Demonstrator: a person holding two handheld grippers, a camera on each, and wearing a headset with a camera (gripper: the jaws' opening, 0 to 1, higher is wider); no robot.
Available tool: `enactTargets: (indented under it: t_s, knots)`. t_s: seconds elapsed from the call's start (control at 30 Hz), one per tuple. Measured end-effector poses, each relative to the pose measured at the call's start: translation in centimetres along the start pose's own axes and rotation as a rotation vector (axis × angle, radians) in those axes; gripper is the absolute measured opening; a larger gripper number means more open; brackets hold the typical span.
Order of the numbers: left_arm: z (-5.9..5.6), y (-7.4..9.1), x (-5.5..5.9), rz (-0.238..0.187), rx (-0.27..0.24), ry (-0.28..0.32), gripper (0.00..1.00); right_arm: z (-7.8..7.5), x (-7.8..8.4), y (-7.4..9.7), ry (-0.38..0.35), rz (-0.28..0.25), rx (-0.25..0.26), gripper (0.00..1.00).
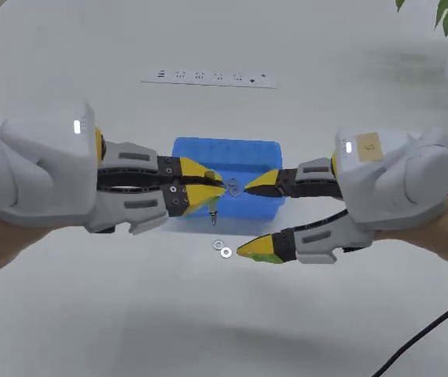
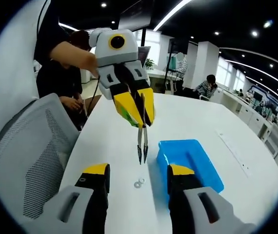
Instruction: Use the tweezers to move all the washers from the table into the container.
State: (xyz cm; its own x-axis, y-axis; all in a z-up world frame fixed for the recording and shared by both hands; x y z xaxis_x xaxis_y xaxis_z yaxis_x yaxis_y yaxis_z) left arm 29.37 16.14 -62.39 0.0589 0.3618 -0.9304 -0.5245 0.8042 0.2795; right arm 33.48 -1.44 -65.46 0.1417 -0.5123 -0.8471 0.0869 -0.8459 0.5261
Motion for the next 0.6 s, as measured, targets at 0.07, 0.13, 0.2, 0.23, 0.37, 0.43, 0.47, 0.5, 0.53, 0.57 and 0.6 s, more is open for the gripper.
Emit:
enactTargets:
  t_s: [0.07,0.13,0.2,0.23,0.37,0.43,0.47,0.5,0.53,0.57,0.6]
  knots:
    - [-0.4,-0.3,0.3,0.003,0.007,0.009,0.06,0.2,0.2,0.0,-0.004,0.004,-0.002,0.54]
    - [-0.6,-0.6,0.6,-0.002,0.009,0.024,0.06,0.5,0.5,0.1,-0.003,0.012,-0.004,0.57]
    - [-0.7,-0.9,0.8,-0.019,0.004,0.048,0.06,0.8,0.8,0.2,0.0,0.02,-0.005,0.59]
    - [-0.7,-1.0,1.0,-0.028,0.0,0.063,0.06,1.0,1.1,0.2,-0.004,0.027,-0.009,0.6]
    - [-0.6,-1.6,1.6,-0.025,0.002,0.075,0.06,1.5,1.9,0.4,-0.047,0.024,-0.02,0.64]
    - [-0.6,-1.7,1.8,-0.029,0.007,0.078,0.06,1.5,2.3,0.5,-0.065,0.025,-0.019,0.65]
    - [-0.6,-1.8,1.9,-0.036,0.009,0.086,0.06,1.5,2.5,0.6,-0.072,0.026,-0.015,0.66]
    - [-0.6,-1.9,2.0,-0.04,0.01,0.089,0.06,1.5,2.7,0.6,-0.077,0.028,-0.013,0.66]
    - [-0.6,-2.0,2.0,-0.046,0.011,0.088,0.06,1.5,2.9,0.7,-0.085,0.029,-0.01,0.67]
    - [-0.7,-2.0,2.1,-0.047,0.013,0.087,0.06,1.5,3.0,0.7,-0.091,0.027,-0.009,0.68]
    - [-0.7,-2.2,2.2,-0.047,0.017,0.085,0.06,1.5,3.1,0.7,-0.102,0.024,-0.007,0.68]
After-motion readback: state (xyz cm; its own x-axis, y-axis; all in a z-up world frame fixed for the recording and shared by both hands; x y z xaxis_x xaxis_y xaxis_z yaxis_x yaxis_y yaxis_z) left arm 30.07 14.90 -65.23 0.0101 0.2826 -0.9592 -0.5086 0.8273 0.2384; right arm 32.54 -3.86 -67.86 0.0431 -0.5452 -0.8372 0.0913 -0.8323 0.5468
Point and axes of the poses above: the centre of the closed fingertips' face, and the gripper's own axes: y roughly backward along the fingers, z roughly to its left, x roughly out of its underside, the point moved 10 cm from there along y, roughly backward along the fingers, and after that the axes turned 5 degrees about -x, right-handed, at the moved point
